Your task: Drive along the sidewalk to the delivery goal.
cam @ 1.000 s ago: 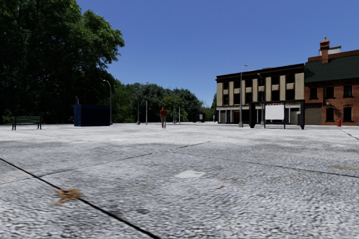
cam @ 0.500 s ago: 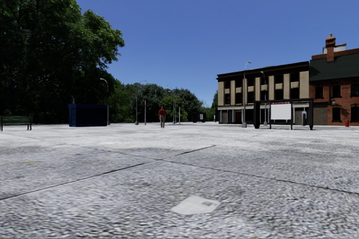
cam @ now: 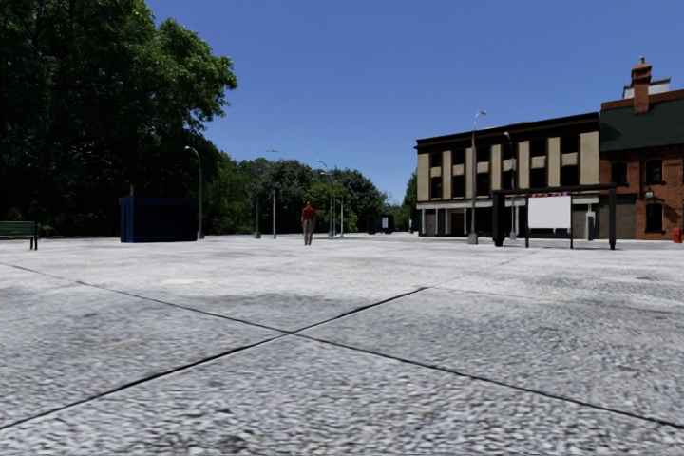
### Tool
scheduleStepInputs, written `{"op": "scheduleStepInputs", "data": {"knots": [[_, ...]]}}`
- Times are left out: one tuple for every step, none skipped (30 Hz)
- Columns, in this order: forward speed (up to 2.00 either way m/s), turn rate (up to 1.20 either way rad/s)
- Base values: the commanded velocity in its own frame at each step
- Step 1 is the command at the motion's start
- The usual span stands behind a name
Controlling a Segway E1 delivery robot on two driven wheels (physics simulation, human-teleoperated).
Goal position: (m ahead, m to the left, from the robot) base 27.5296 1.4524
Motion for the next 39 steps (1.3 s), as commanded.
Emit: {"op": "scheduleStepInputs", "data": {"knots": [[2.00,0.00],[2.00,0.00],[2.00,0.00],[2.00,0.00],[2.00,0.00],[2.00,0.00],[2.00,0.00],[2.00,0.00],[2.00,0.00],[2.00,0.00],[2.00,0.00],[2.00,0.00],[2.00,0.00],[2.00,0.00],[2.00,0.00],[2.00,0.00],[2.00,0.00],[2.00,0.00],[2.00,0.00],[2.00,0.00],[2.00,0.00],[2.00,0.00],[2.00,0.00],[2.00,0.00],[2.00,0.00],[2.00,0.00],[2.00,0.00],[2.00,0.00],[2.00,0.00],[2.00,0.00],[2.00,0.00],[2.00,0.00],[2.00,0.00],[2.00,0.00],[2.00,0.00],[2.00,0.00],[2.00,0.00],[2.00,0.00],[2.00,0.00]]}}
